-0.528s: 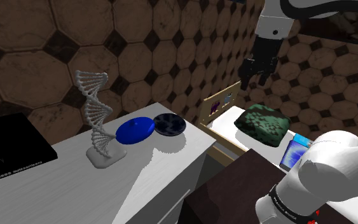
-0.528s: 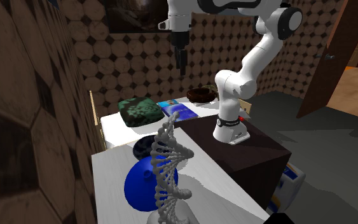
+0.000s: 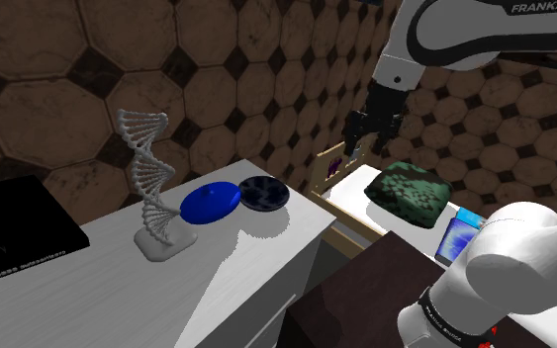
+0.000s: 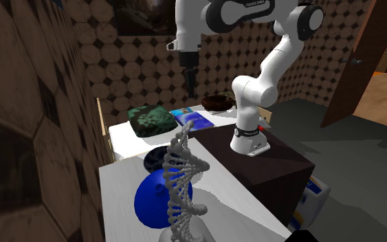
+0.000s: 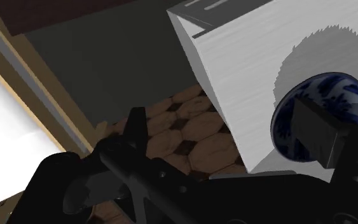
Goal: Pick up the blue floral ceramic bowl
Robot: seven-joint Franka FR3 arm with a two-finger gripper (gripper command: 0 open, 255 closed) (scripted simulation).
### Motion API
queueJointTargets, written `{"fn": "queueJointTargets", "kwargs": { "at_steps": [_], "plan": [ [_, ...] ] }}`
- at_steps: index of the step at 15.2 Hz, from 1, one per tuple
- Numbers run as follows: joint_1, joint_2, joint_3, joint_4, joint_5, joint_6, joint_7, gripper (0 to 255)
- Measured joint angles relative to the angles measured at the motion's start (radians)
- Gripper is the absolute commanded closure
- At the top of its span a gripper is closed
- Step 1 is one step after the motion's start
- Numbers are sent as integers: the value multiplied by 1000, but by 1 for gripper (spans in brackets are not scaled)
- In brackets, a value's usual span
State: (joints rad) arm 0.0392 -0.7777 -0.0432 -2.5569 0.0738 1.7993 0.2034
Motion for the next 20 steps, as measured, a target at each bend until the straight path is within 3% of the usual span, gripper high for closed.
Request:
{"fn": "queueJointTargets", "kwargs": {
  "at_steps": [6,13,15,20],
  "plan": [
    [56,122,-35,-90,162,285,-10,0],
    [200,340,-95,-98,448,601,-115,0],
    [228,375,-105,-97,507,648,-144,0],
    [262,428,-123,-122,580,722,-213,0]
  ]
}}
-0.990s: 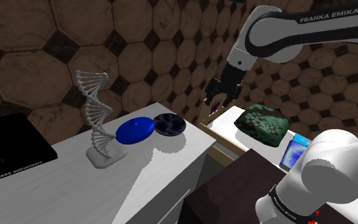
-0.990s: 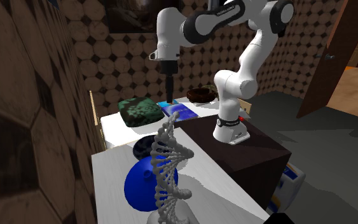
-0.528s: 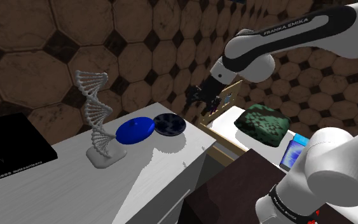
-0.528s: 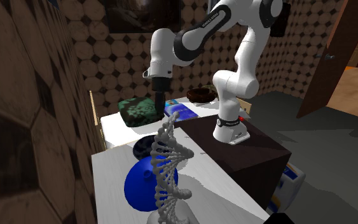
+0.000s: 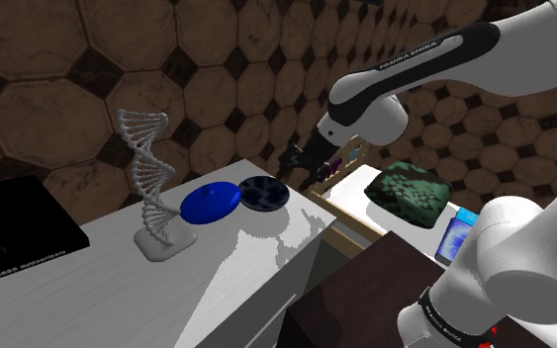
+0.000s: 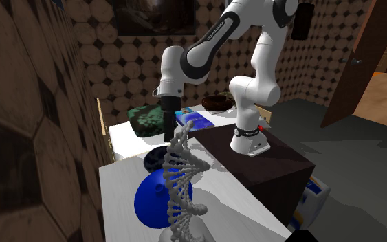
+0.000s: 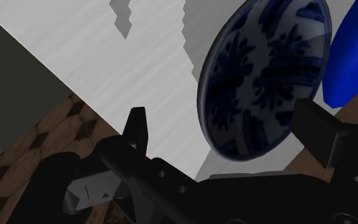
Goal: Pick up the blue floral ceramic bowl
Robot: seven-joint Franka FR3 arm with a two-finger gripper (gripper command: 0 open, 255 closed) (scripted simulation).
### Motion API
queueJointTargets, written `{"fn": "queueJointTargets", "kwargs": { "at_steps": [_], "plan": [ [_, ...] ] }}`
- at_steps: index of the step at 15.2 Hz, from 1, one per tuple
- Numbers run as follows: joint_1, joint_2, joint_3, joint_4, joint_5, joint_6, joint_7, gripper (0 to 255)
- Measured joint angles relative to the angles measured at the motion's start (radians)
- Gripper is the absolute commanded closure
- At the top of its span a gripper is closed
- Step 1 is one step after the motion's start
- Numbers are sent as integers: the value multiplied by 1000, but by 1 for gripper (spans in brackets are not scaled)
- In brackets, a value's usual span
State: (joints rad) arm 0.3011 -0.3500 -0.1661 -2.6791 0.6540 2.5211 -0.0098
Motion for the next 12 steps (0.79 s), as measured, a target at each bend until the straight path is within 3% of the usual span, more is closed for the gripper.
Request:
{"fn": "queueJointTargets", "kwargs": {
  "at_steps": [2,3,12],
  "plan": [
    [13,20,-5,-7,27,24,-25,0],
    [15,26,-7,-7,32,28,-31,255],
    [16,30,-9,-6,36,32,-37,255]
  ]
}}
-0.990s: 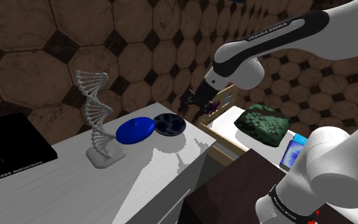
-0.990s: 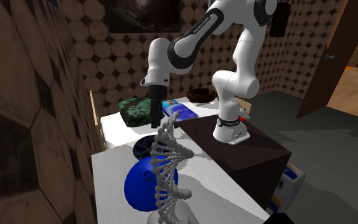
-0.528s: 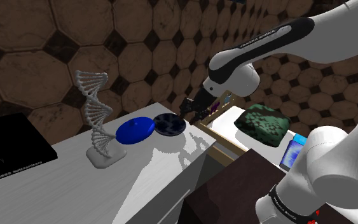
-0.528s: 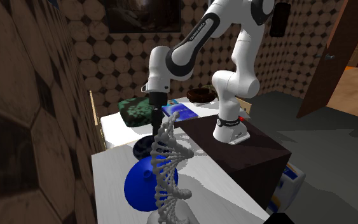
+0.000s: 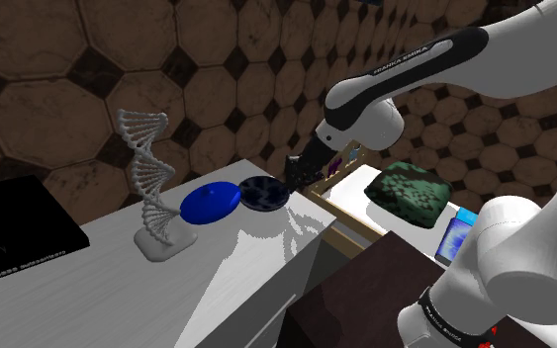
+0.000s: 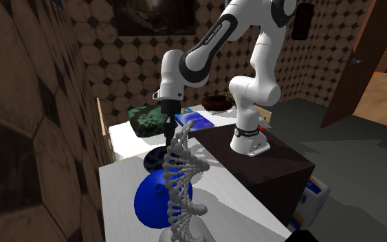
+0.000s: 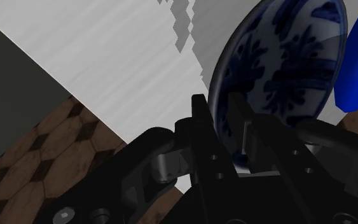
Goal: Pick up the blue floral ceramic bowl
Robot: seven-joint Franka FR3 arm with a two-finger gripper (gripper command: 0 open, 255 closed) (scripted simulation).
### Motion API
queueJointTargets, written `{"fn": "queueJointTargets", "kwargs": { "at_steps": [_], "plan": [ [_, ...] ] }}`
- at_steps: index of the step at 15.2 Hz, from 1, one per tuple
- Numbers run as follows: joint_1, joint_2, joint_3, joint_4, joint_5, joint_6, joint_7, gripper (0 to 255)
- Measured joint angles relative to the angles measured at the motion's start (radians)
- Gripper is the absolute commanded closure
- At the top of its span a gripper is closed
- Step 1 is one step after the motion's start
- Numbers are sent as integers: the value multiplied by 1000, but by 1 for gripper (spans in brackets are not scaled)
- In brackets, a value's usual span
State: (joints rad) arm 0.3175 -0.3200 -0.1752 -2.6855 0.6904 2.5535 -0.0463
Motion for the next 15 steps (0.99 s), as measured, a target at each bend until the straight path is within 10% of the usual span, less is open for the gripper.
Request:
{"fn": "queueJointTargets", "kwargs": {
  "at_steps": [15],
  "plan": [
    [-65,-125,39,65,-144,-167,160,255]
  ]
}}
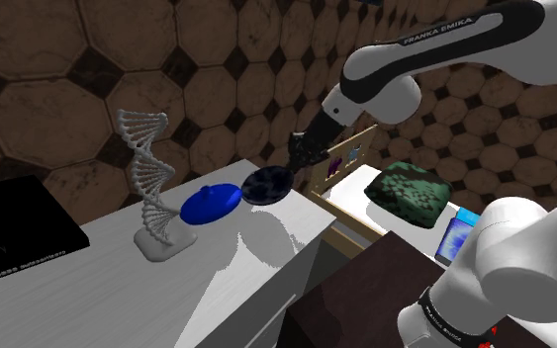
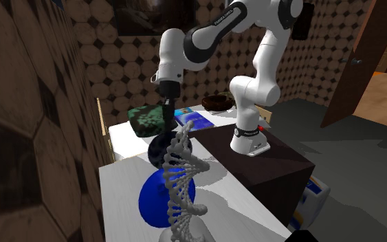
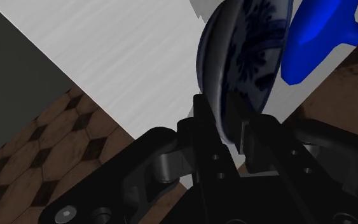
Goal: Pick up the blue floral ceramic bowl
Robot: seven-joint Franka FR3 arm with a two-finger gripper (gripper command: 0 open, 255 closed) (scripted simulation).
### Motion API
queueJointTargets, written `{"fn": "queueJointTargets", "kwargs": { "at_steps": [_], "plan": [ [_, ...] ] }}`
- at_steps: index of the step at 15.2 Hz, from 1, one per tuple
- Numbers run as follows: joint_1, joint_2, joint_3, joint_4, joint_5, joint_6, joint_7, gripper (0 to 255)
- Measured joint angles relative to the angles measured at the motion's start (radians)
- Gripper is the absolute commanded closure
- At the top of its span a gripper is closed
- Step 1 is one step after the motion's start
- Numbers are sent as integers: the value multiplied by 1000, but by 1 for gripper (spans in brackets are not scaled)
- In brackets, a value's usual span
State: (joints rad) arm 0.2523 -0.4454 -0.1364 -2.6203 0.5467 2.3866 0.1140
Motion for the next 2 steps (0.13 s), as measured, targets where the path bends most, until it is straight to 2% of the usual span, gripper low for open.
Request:
{"fn": "queueJointTargets", "kwargs": {
  "at_steps": [2],
  "plan": [
    [-7,-13,2,11,-13,-23,14,255]
  ]
}}
